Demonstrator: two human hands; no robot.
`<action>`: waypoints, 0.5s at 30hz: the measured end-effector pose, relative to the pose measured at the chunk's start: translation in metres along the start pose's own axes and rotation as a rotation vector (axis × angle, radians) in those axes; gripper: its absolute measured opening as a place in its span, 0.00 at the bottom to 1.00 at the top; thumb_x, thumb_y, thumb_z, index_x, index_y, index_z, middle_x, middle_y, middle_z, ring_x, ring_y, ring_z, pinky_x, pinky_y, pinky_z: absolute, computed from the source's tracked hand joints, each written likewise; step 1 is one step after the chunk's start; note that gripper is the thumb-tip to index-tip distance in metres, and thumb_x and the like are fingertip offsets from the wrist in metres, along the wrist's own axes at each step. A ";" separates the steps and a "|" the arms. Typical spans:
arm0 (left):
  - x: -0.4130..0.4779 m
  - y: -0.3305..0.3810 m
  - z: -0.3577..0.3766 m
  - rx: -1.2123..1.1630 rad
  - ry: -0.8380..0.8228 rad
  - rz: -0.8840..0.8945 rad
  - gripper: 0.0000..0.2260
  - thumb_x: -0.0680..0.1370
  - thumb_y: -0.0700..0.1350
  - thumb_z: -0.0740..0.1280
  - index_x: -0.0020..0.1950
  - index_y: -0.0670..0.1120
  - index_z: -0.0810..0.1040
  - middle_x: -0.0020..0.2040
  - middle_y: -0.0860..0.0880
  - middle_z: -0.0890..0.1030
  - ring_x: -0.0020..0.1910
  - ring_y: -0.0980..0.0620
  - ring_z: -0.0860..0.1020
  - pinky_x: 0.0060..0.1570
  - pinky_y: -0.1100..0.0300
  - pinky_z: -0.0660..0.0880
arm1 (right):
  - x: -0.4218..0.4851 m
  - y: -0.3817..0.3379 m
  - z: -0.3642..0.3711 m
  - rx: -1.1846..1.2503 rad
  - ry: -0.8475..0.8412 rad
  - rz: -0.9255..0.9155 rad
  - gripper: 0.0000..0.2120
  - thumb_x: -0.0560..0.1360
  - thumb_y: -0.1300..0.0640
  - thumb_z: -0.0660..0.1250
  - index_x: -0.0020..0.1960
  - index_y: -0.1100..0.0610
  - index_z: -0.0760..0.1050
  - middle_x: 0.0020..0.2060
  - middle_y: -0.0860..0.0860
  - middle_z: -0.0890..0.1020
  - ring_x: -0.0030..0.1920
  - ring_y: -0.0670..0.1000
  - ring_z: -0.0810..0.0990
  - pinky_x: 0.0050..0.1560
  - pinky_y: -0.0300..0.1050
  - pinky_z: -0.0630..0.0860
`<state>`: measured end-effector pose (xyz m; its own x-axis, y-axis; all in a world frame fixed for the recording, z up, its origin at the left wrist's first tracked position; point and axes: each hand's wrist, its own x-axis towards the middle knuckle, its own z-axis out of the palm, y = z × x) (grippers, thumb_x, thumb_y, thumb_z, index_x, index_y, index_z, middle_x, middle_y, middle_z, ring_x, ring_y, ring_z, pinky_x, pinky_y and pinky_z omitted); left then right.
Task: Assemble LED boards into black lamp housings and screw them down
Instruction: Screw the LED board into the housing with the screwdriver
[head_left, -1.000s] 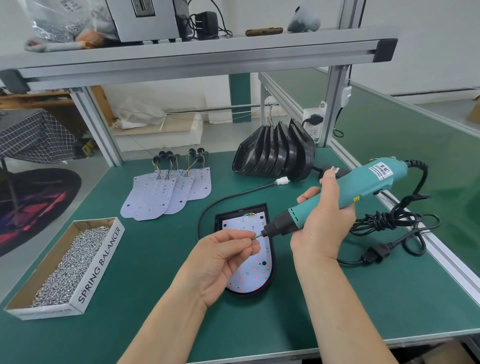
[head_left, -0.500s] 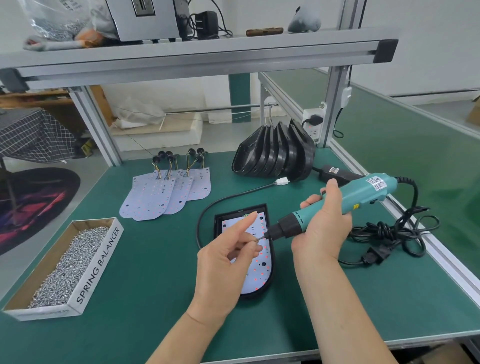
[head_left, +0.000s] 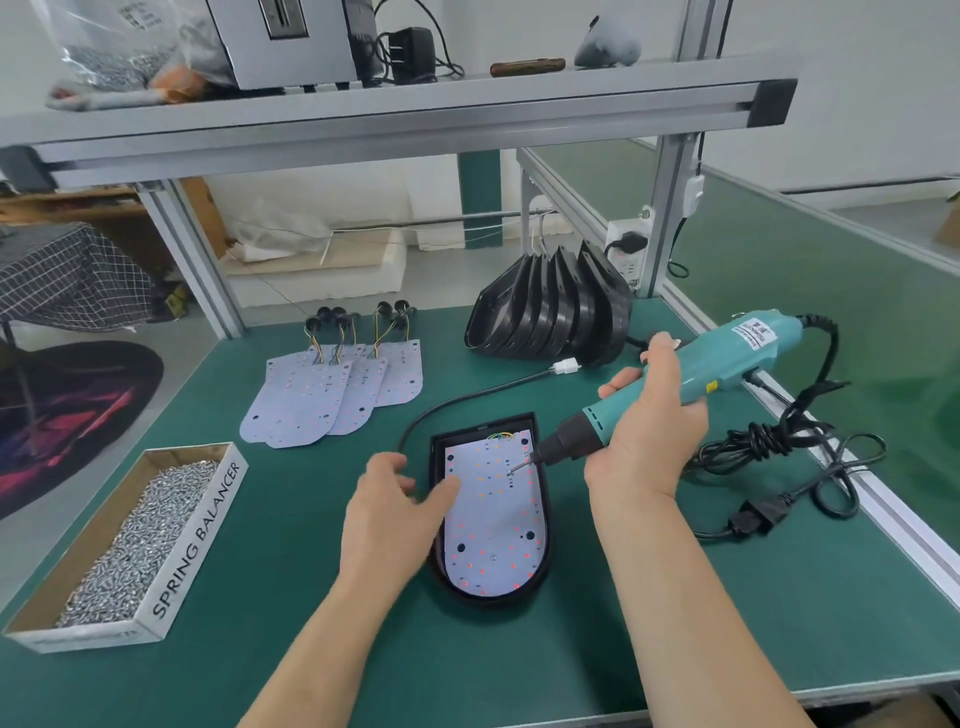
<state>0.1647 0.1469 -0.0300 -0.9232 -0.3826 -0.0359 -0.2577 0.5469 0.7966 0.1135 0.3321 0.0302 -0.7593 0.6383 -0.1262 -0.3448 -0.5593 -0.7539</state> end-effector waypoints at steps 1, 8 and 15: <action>0.006 0.002 0.001 0.073 -0.074 -0.036 0.27 0.73 0.58 0.74 0.66 0.47 0.71 0.48 0.55 0.79 0.47 0.57 0.78 0.43 0.58 0.72 | 0.000 0.002 0.002 -0.017 -0.014 -0.018 0.10 0.77 0.51 0.71 0.50 0.55 0.73 0.27 0.48 0.75 0.27 0.48 0.74 0.31 0.38 0.73; 0.026 0.025 0.016 0.168 -0.275 -0.123 0.24 0.65 0.59 0.77 0.43 0.44 0.70 0.39 0.49 0.75 0.34 0.50 0.72 0.32 0.58 0.66 | -0.005 0.022 0.025 -0.108 -0.163 -0.169 0.10 0.78 0.57 0.71 0.44 0.55 0.70 0.26 0.53 0.74 0.24 0.49 0.72 0.29 0.38 0.72; 0.026 0.019 0.028 -0.166 -0.360 -0.191 0.18 0.59 0.52 0.73 0.44 0.43 0.83 0.43 0.46 0.87 0.44 0.44 0.85 0.50 0.49 0.81 | -0.009 0.044 0.045 -0.226 -0.323 -0.305 0.11 0.75 0.53 0.72 0.41 0.54 0.71 0.27 0.54 0.75 0.24 0.49 0.74 0.27 0.38 0.71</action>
<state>0.1282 0.1681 -0.0326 -0.9114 -0.1656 -0.3767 -0.4114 0.3528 0.8404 0.0803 0.2785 0.0269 -0.7870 0.5385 0.3010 -0.4765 -0.2209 -0.8510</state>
